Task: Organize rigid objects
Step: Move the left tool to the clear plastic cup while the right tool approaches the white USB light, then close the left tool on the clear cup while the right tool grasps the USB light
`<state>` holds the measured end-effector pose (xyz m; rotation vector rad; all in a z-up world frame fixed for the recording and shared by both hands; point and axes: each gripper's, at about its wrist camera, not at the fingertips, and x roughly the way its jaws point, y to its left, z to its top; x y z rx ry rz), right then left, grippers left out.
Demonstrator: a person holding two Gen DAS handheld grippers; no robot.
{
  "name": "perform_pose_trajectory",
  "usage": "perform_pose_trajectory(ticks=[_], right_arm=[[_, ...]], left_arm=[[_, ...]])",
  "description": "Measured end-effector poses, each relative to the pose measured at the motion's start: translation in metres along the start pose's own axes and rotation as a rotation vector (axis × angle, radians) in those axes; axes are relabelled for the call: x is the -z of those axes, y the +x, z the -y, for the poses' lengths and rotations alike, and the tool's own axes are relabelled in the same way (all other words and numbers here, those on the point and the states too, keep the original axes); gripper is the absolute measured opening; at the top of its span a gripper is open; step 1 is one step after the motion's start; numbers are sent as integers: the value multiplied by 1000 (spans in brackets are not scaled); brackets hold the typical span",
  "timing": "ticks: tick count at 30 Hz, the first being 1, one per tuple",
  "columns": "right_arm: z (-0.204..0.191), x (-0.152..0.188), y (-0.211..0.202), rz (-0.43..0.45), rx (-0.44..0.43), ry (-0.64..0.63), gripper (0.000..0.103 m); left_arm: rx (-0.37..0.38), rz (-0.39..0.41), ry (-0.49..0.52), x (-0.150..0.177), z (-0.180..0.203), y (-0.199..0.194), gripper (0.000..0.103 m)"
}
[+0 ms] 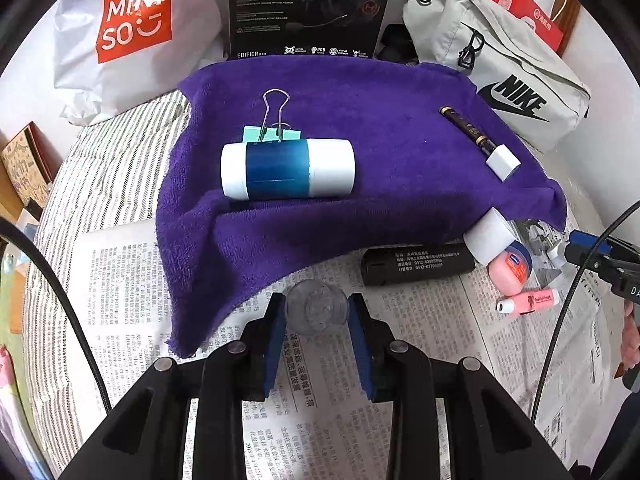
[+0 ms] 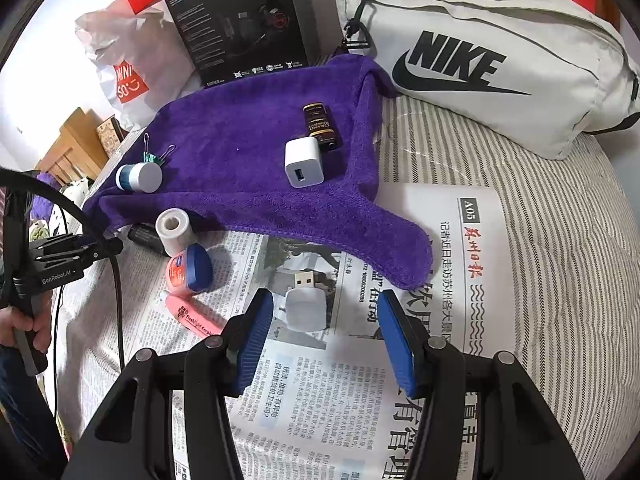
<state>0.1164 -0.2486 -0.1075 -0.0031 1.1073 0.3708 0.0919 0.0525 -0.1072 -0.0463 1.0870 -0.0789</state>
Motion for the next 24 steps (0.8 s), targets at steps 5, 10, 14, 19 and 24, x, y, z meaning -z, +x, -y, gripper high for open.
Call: perform_pose_trajectory(ticks=[5, 10, 14, 19, 24], right_arm=[[-1, 2, 0, -7, 0, -4, 54], [-1, 3, 0, -13, 2, -5, 54], [-2, 3, -1, -11, 1, -10, 54], [-5, 5, -1, -13, 7, -19, 54], [-6, 5, 3, -16, 3, -26, 54]], left_arm=[[-20, 5, 22, 2, 2, 0, 55], [-21, 13, 30, -1, 3, 3, 55], [-54, 14, 94, 1, 14, 5, 51], [-43, 29, 137, 3, 22, 4, 26], [-45, 29, 139, 3, 22, 3, 26]])
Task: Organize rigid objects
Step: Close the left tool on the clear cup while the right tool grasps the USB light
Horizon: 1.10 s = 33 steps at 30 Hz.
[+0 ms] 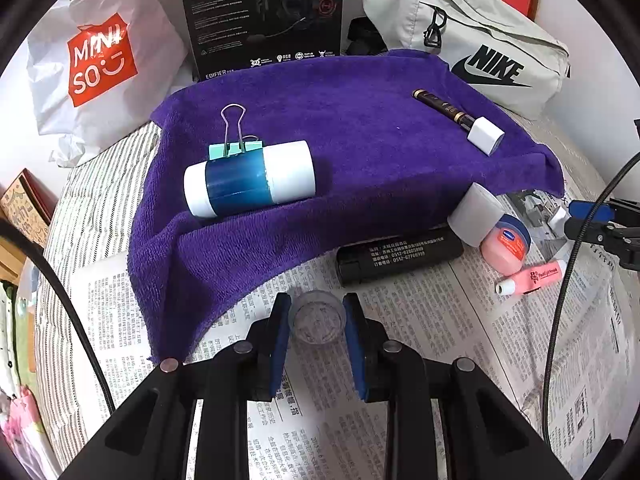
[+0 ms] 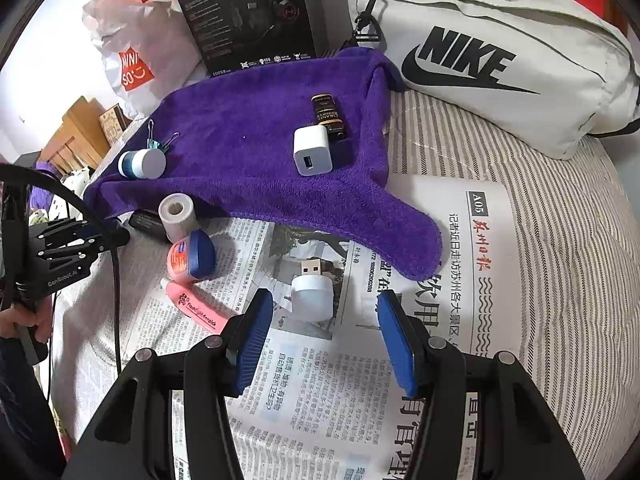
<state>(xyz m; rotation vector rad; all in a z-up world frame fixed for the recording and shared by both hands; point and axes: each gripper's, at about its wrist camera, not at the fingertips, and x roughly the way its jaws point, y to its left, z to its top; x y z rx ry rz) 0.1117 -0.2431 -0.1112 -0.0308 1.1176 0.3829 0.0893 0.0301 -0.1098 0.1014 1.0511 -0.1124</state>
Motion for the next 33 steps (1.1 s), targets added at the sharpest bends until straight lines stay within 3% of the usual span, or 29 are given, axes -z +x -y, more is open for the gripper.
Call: perform_pose_trajectory(ticks=[5, 11, 33], right_arm=[[-8, 1, 8, 2, 12, -34, 53], [-28, 7, 16, 29, 90, -152, 23], [-28, -13, -8, 49, 55, -152, 23]], left_arm=[[2, -4, -12, 0, 0, 0, 26], [1, -5, -22, -1, 0, 1, 26], [51, 38, -62, 2, -12, -19, 25]])
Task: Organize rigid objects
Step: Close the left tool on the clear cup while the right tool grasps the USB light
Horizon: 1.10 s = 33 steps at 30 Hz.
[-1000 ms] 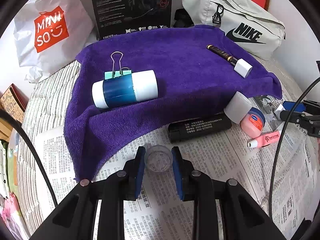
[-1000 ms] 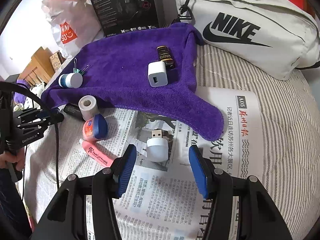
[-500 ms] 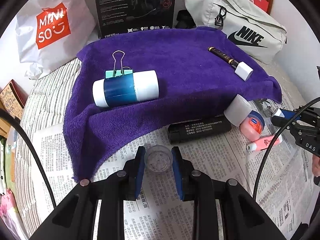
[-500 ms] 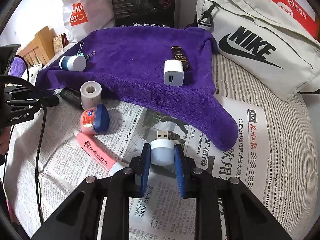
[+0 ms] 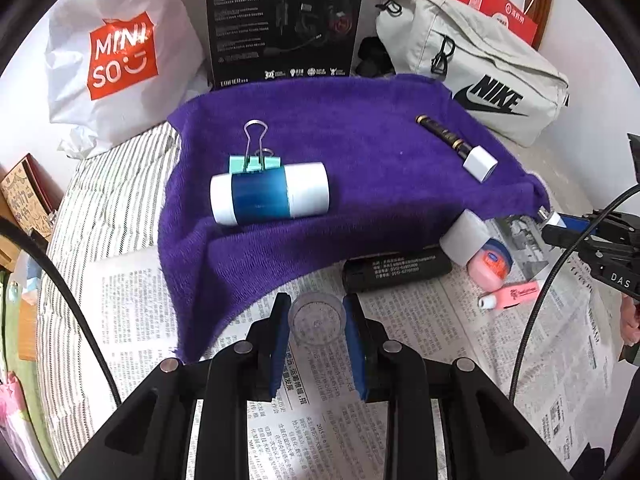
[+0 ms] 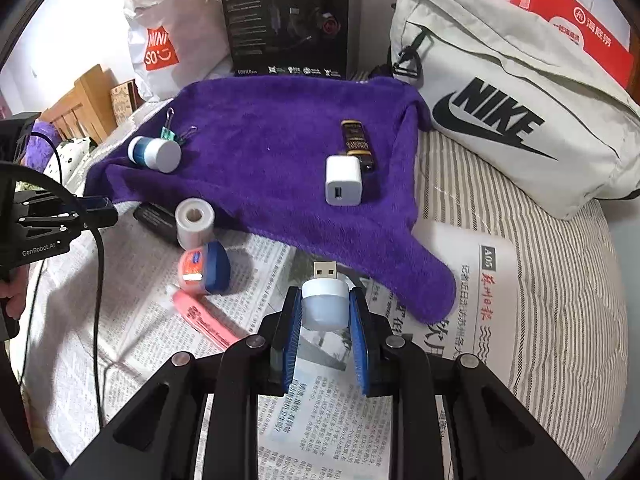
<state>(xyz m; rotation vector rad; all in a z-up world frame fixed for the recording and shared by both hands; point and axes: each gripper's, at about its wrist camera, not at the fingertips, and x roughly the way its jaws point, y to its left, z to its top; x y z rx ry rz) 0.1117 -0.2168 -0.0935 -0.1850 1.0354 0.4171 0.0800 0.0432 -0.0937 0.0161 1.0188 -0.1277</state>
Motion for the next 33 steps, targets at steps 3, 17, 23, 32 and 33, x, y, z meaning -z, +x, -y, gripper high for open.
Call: perform_pose_trajectory(ticks=[3, 17, 23, 32, 33], right_arm=[[0, -5, -1, 6, -13, 5, 23], [-1, -52, -3, 57, -42, -9, 23], [1, -80, 11, 65, -45, -8, 23], [4, -126, 63, 22, -38, -29, 23], [4, -129, 69, 12, -38, -32, 23]], left_arm=[[0, 5, -3, -2, 0, -3, 26], [-6, 27, -41, -24, -14, -14, 25], [-16, 34, -60, -38, -28, -14, 26], [-21, 24, -83, -52, -45, -6, 26], [-20, 22, -85, -53, -47, -5, 26]])
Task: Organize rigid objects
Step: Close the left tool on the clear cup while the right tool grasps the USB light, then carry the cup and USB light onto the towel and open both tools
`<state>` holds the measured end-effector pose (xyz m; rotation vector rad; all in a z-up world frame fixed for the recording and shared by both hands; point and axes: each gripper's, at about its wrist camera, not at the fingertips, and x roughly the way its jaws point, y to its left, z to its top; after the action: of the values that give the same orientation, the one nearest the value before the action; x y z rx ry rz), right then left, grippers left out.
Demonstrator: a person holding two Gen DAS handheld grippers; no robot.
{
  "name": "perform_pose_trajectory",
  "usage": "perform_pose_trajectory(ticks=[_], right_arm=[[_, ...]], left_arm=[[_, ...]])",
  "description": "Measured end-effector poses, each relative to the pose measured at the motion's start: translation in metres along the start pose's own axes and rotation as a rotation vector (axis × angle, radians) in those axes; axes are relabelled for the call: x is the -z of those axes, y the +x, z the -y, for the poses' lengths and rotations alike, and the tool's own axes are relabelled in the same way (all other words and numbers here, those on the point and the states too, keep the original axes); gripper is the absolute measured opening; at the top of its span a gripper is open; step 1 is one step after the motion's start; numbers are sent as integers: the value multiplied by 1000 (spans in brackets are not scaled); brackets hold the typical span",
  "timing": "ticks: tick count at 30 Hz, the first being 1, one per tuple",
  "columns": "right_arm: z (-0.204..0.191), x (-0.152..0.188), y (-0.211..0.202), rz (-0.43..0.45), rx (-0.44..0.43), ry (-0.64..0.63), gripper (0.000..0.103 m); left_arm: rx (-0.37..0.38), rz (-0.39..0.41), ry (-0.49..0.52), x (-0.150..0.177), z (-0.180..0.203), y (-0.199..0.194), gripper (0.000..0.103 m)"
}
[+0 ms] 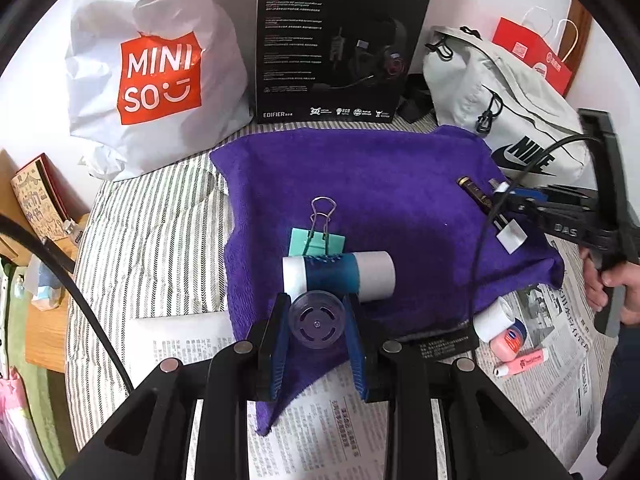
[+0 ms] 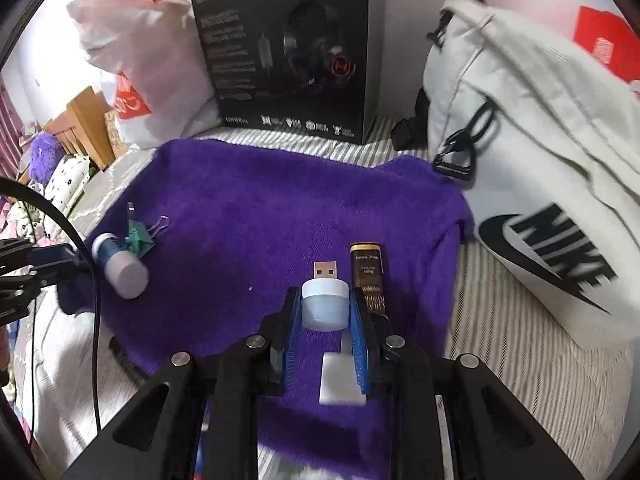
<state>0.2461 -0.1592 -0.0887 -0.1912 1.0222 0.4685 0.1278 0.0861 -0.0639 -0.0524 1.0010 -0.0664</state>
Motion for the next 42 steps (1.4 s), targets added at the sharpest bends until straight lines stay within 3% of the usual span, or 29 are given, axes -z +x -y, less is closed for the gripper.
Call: perform_pose_trajectory(ticks=[10, 20, 23, 25, 28, 34, 42], right_arm=[[-2, -12, 43, -82, 15, -29, 23], [-5, -11, 51, -88, 18, -43, 24], [-5, -10, 50, -85, 8, -47, 28], [-5, -9, 47, -90, -3, -46, 38], [-5, -6, 35, -63, 8, -63, 44], [3, -5, 7, -17, 21, -53, 51], [16, 10, -28, 25, 34, -25, 51]], left_arm=[[9, -8, -13, -8, -8, 8, 25], [33, -12, -24, -11, -9, 14, 26], [40, -10, -18, -12, -8, 14, 26], [44, -9, -17, -14, -6, 14, 26], [69, -6, -7, -18, 0, 14, 26], [97, -5, 28, -32, 20, 22, 26], [108, -7, 70, -55, 41, 41, 26]])
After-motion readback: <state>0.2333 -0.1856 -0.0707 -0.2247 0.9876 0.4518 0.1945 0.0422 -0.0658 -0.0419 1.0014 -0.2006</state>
